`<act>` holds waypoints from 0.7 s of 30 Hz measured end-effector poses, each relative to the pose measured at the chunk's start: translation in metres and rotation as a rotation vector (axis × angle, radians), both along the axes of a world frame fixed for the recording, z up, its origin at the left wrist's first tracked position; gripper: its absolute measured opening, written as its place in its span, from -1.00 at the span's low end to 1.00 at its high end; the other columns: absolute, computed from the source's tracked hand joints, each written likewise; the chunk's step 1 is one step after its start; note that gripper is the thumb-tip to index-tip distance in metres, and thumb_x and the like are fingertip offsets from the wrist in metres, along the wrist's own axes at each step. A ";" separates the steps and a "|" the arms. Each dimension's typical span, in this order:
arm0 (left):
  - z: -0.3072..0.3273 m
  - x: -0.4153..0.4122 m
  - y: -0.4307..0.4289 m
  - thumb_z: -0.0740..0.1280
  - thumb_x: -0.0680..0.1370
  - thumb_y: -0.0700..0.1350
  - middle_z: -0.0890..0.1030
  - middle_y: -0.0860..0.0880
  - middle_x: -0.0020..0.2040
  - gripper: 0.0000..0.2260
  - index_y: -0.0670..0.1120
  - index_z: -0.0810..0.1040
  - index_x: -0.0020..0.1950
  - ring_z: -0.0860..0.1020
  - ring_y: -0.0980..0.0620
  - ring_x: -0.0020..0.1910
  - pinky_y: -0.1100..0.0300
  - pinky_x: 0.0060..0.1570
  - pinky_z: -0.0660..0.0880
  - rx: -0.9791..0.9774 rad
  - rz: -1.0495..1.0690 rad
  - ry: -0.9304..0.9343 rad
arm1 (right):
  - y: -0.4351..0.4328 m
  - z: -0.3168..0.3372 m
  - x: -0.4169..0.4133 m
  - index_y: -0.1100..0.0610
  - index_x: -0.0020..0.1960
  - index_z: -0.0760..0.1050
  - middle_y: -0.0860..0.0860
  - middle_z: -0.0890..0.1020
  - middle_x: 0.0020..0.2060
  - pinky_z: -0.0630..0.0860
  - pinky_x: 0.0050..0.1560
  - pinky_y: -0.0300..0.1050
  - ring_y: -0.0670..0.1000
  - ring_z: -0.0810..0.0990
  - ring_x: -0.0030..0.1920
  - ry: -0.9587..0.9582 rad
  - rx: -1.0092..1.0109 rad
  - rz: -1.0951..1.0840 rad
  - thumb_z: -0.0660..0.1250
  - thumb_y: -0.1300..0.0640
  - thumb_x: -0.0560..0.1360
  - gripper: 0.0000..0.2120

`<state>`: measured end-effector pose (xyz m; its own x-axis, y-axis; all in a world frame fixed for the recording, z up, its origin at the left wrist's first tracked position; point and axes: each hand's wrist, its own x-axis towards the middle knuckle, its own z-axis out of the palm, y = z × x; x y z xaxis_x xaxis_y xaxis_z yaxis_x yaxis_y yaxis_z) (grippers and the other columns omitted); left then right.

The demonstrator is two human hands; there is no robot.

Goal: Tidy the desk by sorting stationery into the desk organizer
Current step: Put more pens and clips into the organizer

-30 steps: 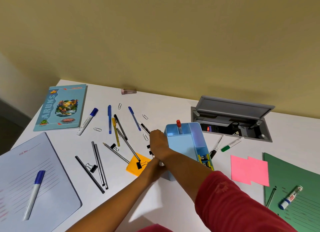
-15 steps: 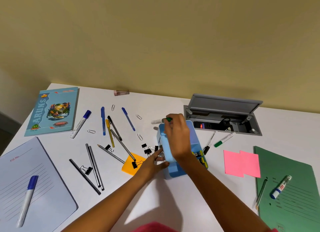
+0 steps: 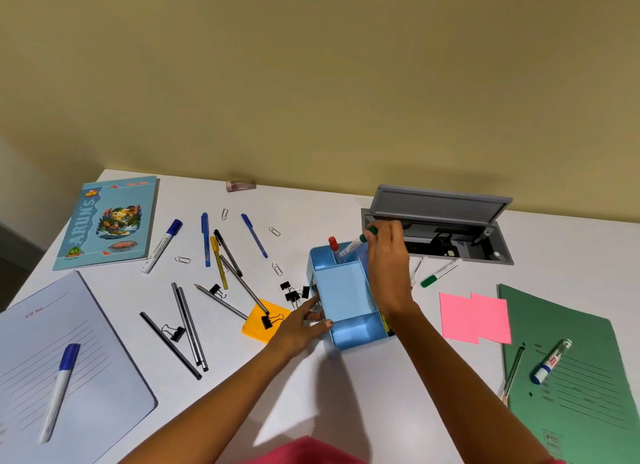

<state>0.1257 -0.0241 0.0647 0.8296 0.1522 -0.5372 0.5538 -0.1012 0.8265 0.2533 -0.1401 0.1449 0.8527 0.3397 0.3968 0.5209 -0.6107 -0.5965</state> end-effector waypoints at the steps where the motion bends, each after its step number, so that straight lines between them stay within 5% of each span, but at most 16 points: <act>1: 0.001 0.000 0.000 0.37 0.51 -0.05 0.50 0.00 0.14 -0.40 0.02 0.21 0.49 0.47 0.07 0.16 0.20 0.22 0.42 -0.002 -0.002 0.003 | 0.002 -0.002 0.000 0.32 0.13 0.46 0.21 0.46 0.12 0.47 0.08 0.05 0.11 0.44 0.11 0.039 -0.022 0.008 0.20 0.38 0.53 -0.81; 4: 0.003 0.000 -0.001 0.37 0.52 -0.05 0.50 -0.01 0.16 -0.41 0.03 0.20 0.49 0.48 0.05 0.16 0.24 0.18 0.41 -0.020 -0.006 0.015 | 0.005 -0.012 0.002 0.30 0.17 0.44 0.20 0.46 0.16 0.58 -0.01 -0.08 0.12 0.58 0.09 0.031 -0.176 0.025 0.32 0.34 0.50 -0.75; 9: 0.001 0.000 -0.001 0.39 0.30 0.13 0.57 -0.08 0.17 -0.22 0.03 0.23 0.48 0.51 -0.03 0.22 0.03 0.30 0.42 -0.041 0.017 0.026 | 0.011 -0.022 0.008 0.36 0.07 0.49 0.28 0.50 0.05 0.57 -0.24 -0.10 0.21 0.62 -0.13 0.047 -0.351 0.080 0.46 0.41 0.34 -0.67; 21: 0.000 -0.004 0.001 0.39 0.50 -0.11 0.50 -0.09 0.17 -0.42 0.01 0.24 0.47 0.50 -0.01 0.17 0.20 0.17 0.47 -0.112 0.049 0.011 | 0.014 -0.037 0.016 0.30 0.24 0.41 0.22 0.45 0.17 0.50 -0.04 -0.13 0.16 0.54 0.06 0.160 -0.427 0.086 0.38 0.34 0.45 -0.62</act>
